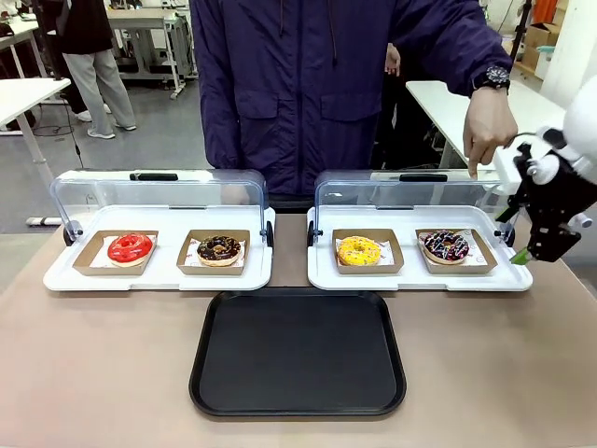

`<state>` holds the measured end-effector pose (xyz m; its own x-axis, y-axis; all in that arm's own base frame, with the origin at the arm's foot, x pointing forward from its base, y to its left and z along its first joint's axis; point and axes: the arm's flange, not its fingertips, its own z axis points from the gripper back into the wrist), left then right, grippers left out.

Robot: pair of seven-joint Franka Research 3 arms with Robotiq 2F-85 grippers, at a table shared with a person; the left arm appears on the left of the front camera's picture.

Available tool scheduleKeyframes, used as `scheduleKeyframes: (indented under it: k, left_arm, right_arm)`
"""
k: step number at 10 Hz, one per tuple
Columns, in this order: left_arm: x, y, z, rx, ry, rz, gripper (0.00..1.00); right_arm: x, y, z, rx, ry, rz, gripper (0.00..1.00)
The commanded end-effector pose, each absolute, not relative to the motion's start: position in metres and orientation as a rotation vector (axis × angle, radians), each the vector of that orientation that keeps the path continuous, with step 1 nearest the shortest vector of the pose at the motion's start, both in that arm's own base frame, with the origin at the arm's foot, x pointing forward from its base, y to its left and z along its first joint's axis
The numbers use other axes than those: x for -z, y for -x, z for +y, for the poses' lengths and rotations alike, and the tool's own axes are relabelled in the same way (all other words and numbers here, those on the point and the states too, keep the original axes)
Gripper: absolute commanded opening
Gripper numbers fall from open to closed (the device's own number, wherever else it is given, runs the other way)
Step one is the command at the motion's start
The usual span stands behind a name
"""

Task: Move the fourth donut from the left to the tray.
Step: Pick up the Paper togo box containing the Donut indicated by the person and place it on the Handle tray.

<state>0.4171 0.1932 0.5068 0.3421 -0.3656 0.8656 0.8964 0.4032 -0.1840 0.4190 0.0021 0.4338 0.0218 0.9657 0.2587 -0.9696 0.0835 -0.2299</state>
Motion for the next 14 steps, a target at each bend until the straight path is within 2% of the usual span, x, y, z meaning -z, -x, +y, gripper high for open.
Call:
scheduleKeyframes:
  k: [1, 5, 6, 10, 11, 14]
  left_arm:
    - [-0.51, -0.416, 0.193, 0.935, 0.759, -0.846, 1.0]
    - [-0.51, -0.416, 0.193, 0.935, 0.759, -0.846, 1.0]
    - [-0.51, -0.416, 0.193, 0.935, 0.759, -0.846, 1.0]
    - [-0.51, -0.416, 0.193, 0.935, 0.759, -0.846, 1.0]
    - [-0.51, -0.416, 0.193, 0.935, 0.759, -0.846, 1.0]
    - [-0.51, -0.416, 0.193, 0.935, 0.759, -0.846, 1.0]
  right_arm:
    - [-0.418, -0.435, -0.003, -1.511, 0.005, -0.352, 1.0]
    - [-0.399, -0.445, -0.012, -1.515, 0.083, -0.483, 1.0]
    - [-0.397, -0.437, -0.007, -1.517, 0.007, -0.359, 1.0]
    - [-0.396, -0.439, -0.01, -1.517, 0.02, -0.372, 1.0]
    - [-0.385, -0.448, -0.005, -1.5, 0.067, -0.318, 1.0]
    - [-0.368, -0.462, -0.001, -1.537, 0.123, -0.345, 1.0]
